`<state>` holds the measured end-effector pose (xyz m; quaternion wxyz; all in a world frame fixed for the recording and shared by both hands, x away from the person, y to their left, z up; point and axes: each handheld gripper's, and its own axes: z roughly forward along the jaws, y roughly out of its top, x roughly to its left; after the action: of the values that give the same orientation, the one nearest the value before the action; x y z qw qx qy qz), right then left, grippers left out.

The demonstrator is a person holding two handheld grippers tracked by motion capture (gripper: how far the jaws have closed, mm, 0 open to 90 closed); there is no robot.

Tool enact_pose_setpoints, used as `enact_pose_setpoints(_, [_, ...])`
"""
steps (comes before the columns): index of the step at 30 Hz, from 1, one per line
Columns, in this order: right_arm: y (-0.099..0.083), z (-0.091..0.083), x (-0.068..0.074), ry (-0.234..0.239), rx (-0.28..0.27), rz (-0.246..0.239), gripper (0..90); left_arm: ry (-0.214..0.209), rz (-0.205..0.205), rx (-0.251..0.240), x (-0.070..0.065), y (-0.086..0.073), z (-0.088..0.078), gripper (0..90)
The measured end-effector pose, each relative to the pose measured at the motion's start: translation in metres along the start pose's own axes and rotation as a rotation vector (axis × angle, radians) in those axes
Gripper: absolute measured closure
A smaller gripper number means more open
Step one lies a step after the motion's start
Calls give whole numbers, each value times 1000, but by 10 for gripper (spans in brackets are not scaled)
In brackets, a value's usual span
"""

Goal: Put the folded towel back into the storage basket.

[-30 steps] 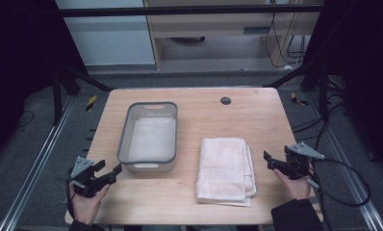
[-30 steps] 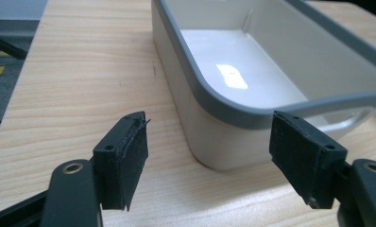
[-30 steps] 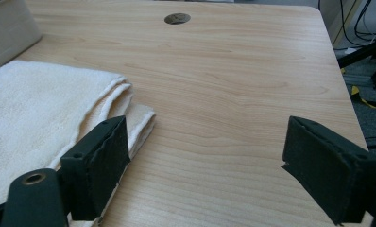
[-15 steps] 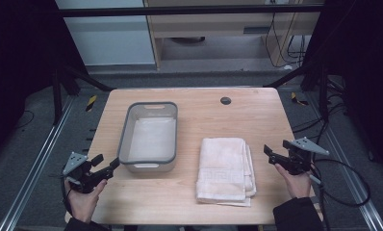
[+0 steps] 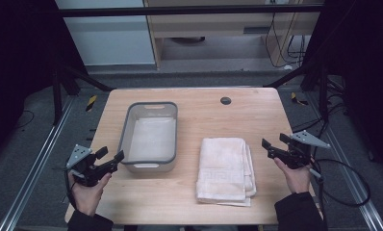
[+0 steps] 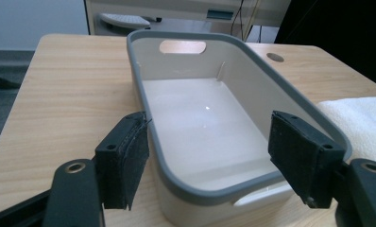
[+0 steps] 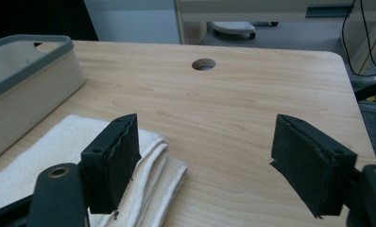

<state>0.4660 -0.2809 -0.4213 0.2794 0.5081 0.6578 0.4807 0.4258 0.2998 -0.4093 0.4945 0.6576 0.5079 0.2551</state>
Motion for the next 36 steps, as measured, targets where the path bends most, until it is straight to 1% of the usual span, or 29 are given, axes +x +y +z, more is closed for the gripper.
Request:
enact_pose_setpoints(2, [3, 0, 1, 6, -4, 1, 252, -6, 2, -1, -2, 1, 1, 294])
enact_pose_setpoints(3, [5, 0, 2, 7, -7, 0, 257, -10, 8, -4, -6, 4, 4, 295])
enact_pose_setpoints(4, [5, 0, 2, 7, -7, 0, 257, -10, 8, -4, -6, 4, 4, 300])
enact_pose_setpoints(5, [9, 1, 4, 14, -14, 1, 261, -21, 14, -3, -11, 6, 7, 301])
enact_pose_setpoints(6, [9, 1, 4, 14, -14, 1, 261, -21, 14, -3, -11, 6, 7, 302])
enact_pose_setpoints(7, [12, 2, 5, 23, -15, 3, 267, -27, 26, -7, -17, 8, 9, 306])
enact_pose_setpoints(8, [12, 2, 5, 23, -15, 3, 267, -27, 26, -7, -17, 8, 9, 308])
enact_pose_setpoints(11, [17, 4, 6, 36, -21, 6, 276, -46, 42, -8, -28, 12, 16, 312])
enact_pose_setpoints(12, [17, 4, 6, 36, -21, 6, 276, -46, 42, -8, -28, 12, 16, 312])
enact_pose_setpoints(13, [20, 5, 6, 42, -22, 5, 280, -54, 51, -6, -34, 13, 19, 313])
enact_pose_setpoints(14, [21, 5, 6, 48, -24, 10, 281, -54, 51, -6, -34, 13, 19, 315])
enact_pose_setpoints(15, [23, 6, 7, 55, -26, 13, 284, -60, 67, -5, -41, 15, 22, 316])
enact_pose_setpoints(16, [23, 6, 7, 55, -26, 13, 284, -60, 67, -5, -41, 15, 22, 318])
enact_pose_setpoints(17, [25, 6, 7, 62, -28, 12, 290, -74, 75, -9, -47, 17, 25, 319])
enact_pose_setpoints(18, [25, 6, 7, 62, -28, 12, 290, -74, 75, -9, -47, 17, 25, 319])
enact_pose_setpoints(19, [28, 8, 8, 68, -28, 10, 291, -86, 81, -7, -53, 19, 28, 319])
enact_pose_setpoints(21, [31, 9, 10, 68, -29, 4, 293, -100, 85, -6, -59, 21, 32, 318])
enact_pose_setpoints(22, [32, 10, 10, 68, -29, 3, 293, -100, 85, -6, -59, 21, 32, 318])
enact_pose_setpoints(23, [33, 11, 11, 69, -32, 1, 293, -113, 91, -4, -65, 22, 36, 318])
enact_pose_setpoints(24, [33, 11, 11, 69, -32, 1, 293, -113, 91, -4, -65, 22, 36, 318])
enact_pose_setpoints(27, [36, 13, 12, 75, -42, -6, 292, -134, 103, -2, -77, 24, 42, 318])
enact_pose_setpoints(29, [37, 14, 13, 78, -43, -12, 291, -142, 106, 3, -81, 24, 45, 319])
enact_pose_setpoints(30, [37, 14, 13, 78, -43, -12, 291, -142, 106, 3, -81, 24, 45, 319])
enact_pose_setpoints(33, [38, 16, 16, 91, -39, -14, 289, -157, 115, 10, -92, 24, 52, 321])
enact_pose_setpoints(35, [39, 17, 16, 95, -37, -20, 288, -164, 124, 15, -97, 23, 54, 324])
enact_pose_setpoints(36, [39, 17, 16, 95, -37, -20, 288, -164, 124, 15, -97, 23, 54, 325])
